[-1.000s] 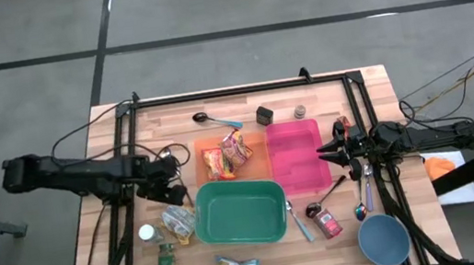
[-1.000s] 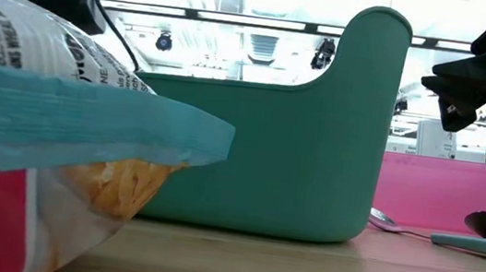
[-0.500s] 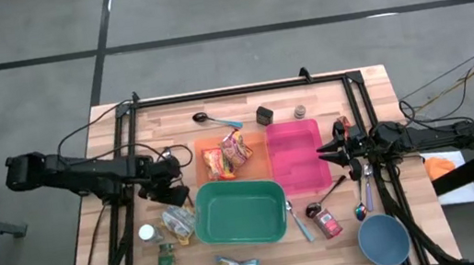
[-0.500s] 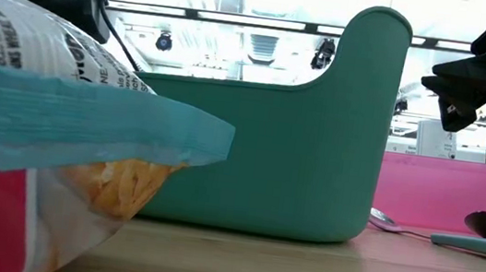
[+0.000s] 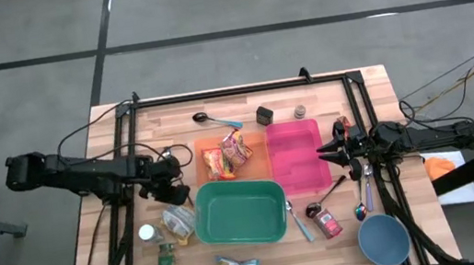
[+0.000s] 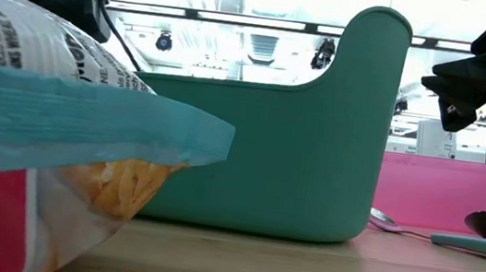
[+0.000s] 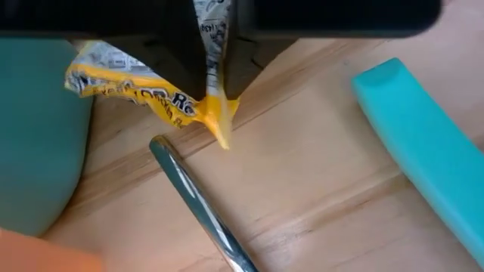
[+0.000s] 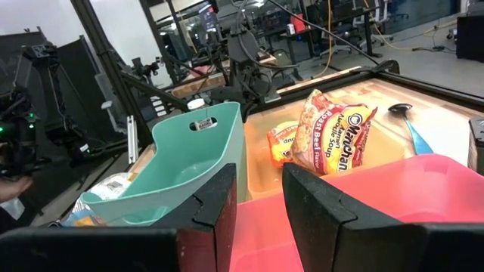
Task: Pick & Place Food Item
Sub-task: Put the yellow noodle pack into the orange bin
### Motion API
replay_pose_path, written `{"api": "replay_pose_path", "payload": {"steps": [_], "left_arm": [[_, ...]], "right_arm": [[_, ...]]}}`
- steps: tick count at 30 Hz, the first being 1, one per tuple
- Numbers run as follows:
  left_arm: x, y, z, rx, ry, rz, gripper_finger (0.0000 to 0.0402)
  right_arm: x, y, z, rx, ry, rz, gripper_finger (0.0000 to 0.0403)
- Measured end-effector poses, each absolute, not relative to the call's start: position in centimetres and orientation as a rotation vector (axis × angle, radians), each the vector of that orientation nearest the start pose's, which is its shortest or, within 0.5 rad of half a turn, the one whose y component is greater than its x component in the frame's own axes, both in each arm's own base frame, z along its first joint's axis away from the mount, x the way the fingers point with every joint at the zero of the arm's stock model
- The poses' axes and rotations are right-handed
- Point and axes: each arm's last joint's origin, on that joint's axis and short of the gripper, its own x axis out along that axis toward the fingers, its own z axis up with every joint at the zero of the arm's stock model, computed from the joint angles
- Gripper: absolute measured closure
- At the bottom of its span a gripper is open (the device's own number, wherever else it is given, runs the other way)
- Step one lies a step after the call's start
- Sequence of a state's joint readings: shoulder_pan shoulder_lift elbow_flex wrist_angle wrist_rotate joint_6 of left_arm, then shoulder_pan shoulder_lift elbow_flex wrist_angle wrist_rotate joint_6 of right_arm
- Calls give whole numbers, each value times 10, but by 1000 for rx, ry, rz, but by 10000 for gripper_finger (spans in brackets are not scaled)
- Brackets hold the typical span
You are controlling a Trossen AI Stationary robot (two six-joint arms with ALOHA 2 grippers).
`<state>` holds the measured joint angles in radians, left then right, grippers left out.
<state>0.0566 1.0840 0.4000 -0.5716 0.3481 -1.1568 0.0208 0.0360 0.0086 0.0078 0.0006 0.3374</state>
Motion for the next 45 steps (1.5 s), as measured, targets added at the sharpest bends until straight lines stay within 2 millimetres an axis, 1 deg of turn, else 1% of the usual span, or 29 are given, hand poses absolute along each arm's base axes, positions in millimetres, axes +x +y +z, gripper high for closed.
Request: {"api": "replay_pose_path", "payload": {"steps": [3, 5, 15, 20, 27, 35, 41, 45], "left_arm": [[154, -1, 138, -1236, 1258, 505, 386], [155, -1, 138, -1237, 1253, 502, 397], [155, -1, 139, -1234, 1246, 512, 398], [155, -1, 147, -1232, 1256, 518, 399], [154, 0, 172, -1185, 1247, 513, 399], [148, 3, 210, -1124, 1168, 577, 399], [146, 6, 240, -1058, 1064, 638, 399], [148, 9, 260, -983, 981, 661, 399]], "right_arm": [[99, 2, 164, 337, 23, 17, 296], [99, 2, 164, 337, 23, 16, 296], [99, 2, 164, 337, 23, 17, 296], [99, 2, 164, 337, 23, 17, 296], [99, 2, 164, 337, 23, 17, 296], [99, 2, 164, 337, 23, 16, 296], [99, 2, 164, 337, 23, 16, 296], [99, 2, 164, 337, 23, 17, 296]]}}
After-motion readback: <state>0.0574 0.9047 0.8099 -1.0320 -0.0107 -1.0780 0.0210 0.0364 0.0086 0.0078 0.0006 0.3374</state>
